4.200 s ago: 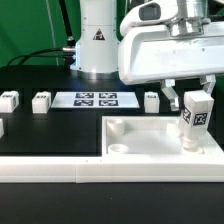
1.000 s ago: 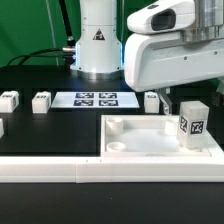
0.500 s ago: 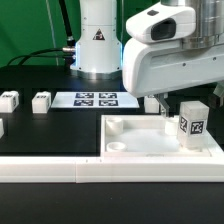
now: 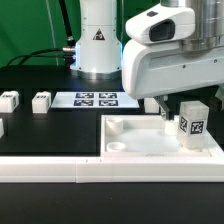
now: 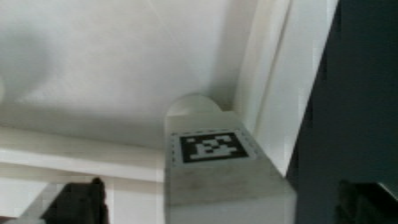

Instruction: Assemble square table

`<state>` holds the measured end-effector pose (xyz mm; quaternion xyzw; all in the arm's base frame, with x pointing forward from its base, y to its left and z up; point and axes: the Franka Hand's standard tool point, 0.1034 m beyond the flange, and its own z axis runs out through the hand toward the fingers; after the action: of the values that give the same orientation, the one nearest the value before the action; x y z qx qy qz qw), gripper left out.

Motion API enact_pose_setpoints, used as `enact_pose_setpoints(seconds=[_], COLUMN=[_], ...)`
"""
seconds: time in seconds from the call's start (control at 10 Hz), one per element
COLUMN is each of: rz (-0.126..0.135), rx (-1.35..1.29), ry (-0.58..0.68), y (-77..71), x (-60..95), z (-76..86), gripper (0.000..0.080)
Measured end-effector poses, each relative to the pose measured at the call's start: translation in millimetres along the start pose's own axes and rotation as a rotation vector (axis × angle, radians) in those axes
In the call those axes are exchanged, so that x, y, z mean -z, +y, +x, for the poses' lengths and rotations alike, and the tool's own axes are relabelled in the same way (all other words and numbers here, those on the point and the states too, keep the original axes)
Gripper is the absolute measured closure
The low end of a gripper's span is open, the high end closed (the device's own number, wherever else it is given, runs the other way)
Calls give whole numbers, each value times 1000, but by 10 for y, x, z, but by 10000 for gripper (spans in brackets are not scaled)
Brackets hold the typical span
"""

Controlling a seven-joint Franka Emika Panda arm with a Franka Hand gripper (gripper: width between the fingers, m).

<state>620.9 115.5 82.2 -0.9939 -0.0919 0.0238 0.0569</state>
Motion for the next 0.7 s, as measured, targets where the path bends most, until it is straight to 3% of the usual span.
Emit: enact_pose_setpoints(seconds=[0.1, 0.2, 0.3, 0.4, 0.7], rz=[0, 0, 0, 0, -1], rx=[0, -1, -1, -2, -24], ry=[0, 0, 0, 0, 0], y=[8, 12, 13, 21, 25], x=[0, 0, 0, 0, 0], z=[0, -1, -1, -1, -1], gripper=[288, 288, 426, 508, 508])
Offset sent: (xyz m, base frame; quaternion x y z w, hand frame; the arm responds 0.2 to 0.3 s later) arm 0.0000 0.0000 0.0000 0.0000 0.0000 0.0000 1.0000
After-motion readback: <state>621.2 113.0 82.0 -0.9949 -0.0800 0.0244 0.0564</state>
